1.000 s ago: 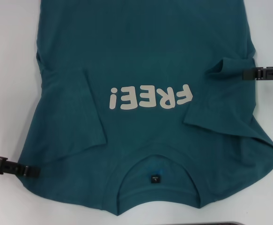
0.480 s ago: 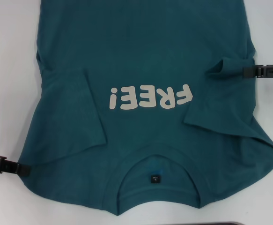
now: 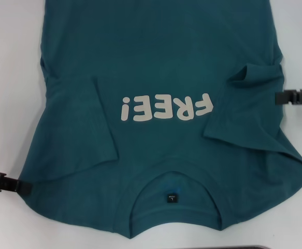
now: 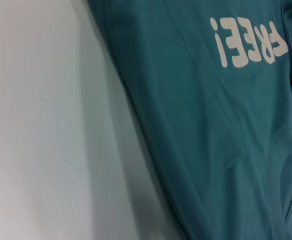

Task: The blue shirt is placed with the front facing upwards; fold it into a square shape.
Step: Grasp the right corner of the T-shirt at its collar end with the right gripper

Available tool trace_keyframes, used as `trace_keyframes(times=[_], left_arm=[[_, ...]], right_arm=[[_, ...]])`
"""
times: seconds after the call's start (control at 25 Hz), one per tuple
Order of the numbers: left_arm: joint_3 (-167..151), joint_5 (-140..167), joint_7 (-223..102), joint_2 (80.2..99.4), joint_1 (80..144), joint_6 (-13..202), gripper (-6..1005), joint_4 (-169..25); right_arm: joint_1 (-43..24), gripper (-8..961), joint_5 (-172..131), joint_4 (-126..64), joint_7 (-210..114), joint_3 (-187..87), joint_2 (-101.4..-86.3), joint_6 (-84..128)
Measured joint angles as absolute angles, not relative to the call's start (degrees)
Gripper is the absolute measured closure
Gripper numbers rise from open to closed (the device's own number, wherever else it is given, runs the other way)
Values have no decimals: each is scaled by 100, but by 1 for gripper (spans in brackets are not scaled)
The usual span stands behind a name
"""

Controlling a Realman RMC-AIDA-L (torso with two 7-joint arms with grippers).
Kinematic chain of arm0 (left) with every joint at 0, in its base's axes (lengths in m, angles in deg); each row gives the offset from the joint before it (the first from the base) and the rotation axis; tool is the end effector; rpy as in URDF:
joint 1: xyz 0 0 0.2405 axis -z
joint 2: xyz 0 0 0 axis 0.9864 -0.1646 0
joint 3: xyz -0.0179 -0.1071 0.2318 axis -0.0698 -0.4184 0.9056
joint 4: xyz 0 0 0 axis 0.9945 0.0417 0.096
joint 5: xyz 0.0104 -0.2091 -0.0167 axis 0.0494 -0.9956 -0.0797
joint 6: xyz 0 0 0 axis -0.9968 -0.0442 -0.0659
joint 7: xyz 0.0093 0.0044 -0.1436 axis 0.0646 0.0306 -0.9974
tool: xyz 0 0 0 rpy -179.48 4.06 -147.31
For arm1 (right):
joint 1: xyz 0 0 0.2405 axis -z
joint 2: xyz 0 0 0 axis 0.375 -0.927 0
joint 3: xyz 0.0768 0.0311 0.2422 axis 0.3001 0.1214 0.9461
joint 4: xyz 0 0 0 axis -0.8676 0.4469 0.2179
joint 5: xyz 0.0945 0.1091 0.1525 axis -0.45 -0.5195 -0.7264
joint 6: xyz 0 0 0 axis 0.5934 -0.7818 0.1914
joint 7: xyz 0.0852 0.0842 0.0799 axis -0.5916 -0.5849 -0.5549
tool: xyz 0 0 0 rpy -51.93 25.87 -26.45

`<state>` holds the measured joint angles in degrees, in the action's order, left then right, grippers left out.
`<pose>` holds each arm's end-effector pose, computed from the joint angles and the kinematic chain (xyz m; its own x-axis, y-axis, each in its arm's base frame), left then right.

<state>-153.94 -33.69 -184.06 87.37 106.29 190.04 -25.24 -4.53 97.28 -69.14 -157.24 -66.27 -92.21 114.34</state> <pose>-0.3395 0.2648 0.0479 0.3175 0.9481 -0.0150 0.9479 -0.3178 -0.0212 0.3289 0.2945 0.0793 0.4031 -0.8151 -0.4161 -0.8881 -0.4582 0.0371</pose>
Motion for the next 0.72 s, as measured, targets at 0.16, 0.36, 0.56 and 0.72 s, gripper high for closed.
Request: trace_keyframes(times=[0.16,0.36,0.56,0.72], left_arm=[[-15377,-3367,-18395,8738,10631,19011,999,-2524],[-15376,-3360,-18375,8740,10639,19015,999,-2524],[-15367,-3359,-18355,8759,10666,18990,1000,-2524],[-15366,-3359,-18350,8771,10692,19010,1000,-2524]], right_arm=[[-200,200,9727,-6934,-15799,-6572,-9144,11722],[169,202,9744,-6937,-15968,-6482,-8980,12030],[466,233,9898,-6868,-16076,-6444,-8867,12069],[544,290,10271,-6846,-16111,-6431,-8888,12026]])
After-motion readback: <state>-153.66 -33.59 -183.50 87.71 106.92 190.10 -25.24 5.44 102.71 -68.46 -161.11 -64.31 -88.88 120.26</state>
